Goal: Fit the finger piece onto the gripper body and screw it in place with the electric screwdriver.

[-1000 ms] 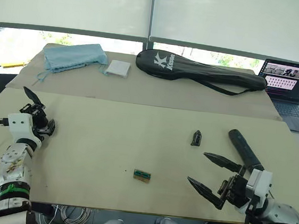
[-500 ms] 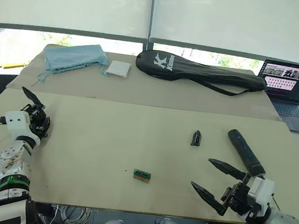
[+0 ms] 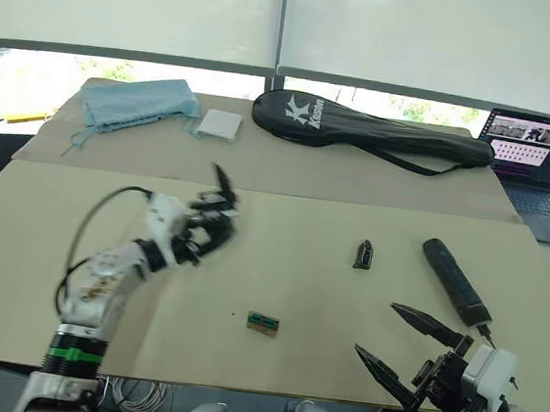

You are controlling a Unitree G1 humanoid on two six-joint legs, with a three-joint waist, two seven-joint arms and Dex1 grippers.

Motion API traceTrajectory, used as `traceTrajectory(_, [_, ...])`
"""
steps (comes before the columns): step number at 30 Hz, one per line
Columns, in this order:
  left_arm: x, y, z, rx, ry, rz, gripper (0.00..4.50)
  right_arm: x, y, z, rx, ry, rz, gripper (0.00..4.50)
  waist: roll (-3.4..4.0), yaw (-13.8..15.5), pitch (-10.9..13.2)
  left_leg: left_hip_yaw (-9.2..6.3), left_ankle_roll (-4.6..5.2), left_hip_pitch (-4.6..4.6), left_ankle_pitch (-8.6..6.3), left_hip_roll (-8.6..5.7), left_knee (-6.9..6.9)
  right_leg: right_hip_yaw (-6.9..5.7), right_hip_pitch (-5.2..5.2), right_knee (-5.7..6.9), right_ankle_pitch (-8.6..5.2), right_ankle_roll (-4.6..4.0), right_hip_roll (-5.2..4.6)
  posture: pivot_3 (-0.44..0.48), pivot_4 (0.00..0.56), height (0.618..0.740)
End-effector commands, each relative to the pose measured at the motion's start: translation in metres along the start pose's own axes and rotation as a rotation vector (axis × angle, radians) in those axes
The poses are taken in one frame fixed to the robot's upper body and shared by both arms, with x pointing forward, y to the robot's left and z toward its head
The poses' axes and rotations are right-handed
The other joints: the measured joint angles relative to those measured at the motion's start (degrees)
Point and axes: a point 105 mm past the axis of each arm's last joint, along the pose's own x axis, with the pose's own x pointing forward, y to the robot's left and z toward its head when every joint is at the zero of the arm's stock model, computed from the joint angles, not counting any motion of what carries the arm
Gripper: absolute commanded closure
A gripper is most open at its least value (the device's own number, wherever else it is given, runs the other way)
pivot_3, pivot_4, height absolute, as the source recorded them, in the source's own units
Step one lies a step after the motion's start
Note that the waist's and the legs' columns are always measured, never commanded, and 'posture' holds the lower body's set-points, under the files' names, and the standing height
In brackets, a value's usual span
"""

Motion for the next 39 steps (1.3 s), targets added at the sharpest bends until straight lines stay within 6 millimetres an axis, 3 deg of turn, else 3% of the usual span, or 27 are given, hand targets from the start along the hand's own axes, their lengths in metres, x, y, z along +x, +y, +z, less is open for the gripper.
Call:
traceTrajectory(1, [0.012,-0.015,0.012,0.079,-0.039,-0.072,2.15,0.0,0.004,0.013,-0.056,-0.038,0.012,0.0,0.08,-0.51,0.06,0.01,-0.08,0.0,0.04,0.06,0.0,0.05,-0.04,0.04,-0.02,-0.05,0.04,0.0,0.15,0.74])
traceTrajectory(9, [0.038,-0.023,-0.01,0.182,-0.001,-0.152,2.15,-0.002,0.005,0.014,-0.066,-0.035,-0.002,0.0,0.3,0.57,0.18,-0.06,-0.19,-0.13,0.11,0.45,-0.03,0.14,-0.1,0.05,0.04,-0.39,0.07,0.0,0.15,0.74])
traceTrajectory(15, [0.041,-0.024,-0.023,0.187,-0.013,-0.149,2.15,-0.002,0.003,0.015,-0.074,-0.034,-0.016,0.0,0.31,0.94,0.17,-0.05,0.48,-1.0,0.25,0.39,0.28,0.13,-0.91,0.07,0.16,-0.4,0.04,0.0,0.15,0.74])
traceTrajectory(24, [0.047,-0.042,-0.037,0.164,0.018,-0.235,2.15,-0.001,0.001,0.014,-0.081,-0.024,-0.007,0.0,0.35,1.82,0.15,-0.06,0.56,-0.97,0.16,0.37,0.29,0.11,-0.81,0.01,0.17,-0.37,-0.05,0.0,0.15,0.74])
traceTrajectory(30, [0.047,-0.042,-0.038,0.156,0.045,-0.245,2.15,0.001,0.001,0.013,-0.075,-0.024,-0.008,0.0,0.36,1.83,0.14,-0.06,0.62,-0.98,0.15,0.37,0.29,0.11,-0.82,0.0,0.17,-0.37,-0.04,0.0,0.15,0.74])
traceTrajectory(34, [0.044,-0.041,-0.039,0.114,0.061,-0.26,0.26,0.002,0.001,0.013,-0.073,-0.022,-0.012,0.0,0.37,1.77,0.13,-0.06,0.62,-0.97,0.15,0.37,0.29,0.11,-0.81,0.01,0.17,-0.37,-0.04,0.0,0.15,0.74])
traceTrajectory(35, [0.043,-0.039,-0.04,0.107,0.068,-0.259,0.07,0.002,0.001,0.013,-0.072,-0.022,-0.014,0.0,0.37,1.74,0.13,-0.06,0.62,-0.97,0.15,0.37,0.3,0.11,-0.81,0.01,0.17,-0.37,-0.04,0.0,0.15,0.74])
traceTrajectory(39, [0.033,-0.021,-0.039,0.106,0.094,-0.276,0.07,0.003,0.002,0.013,-0.069,-0.019,-0.016,0.0,0.38,1.61,0.13,-0.06,0.62,-0.95,0.16,0.38,0.3,0.1,-0.82,0.04,0.17,-0.37,-0.02,0.0,0.15,0.74])
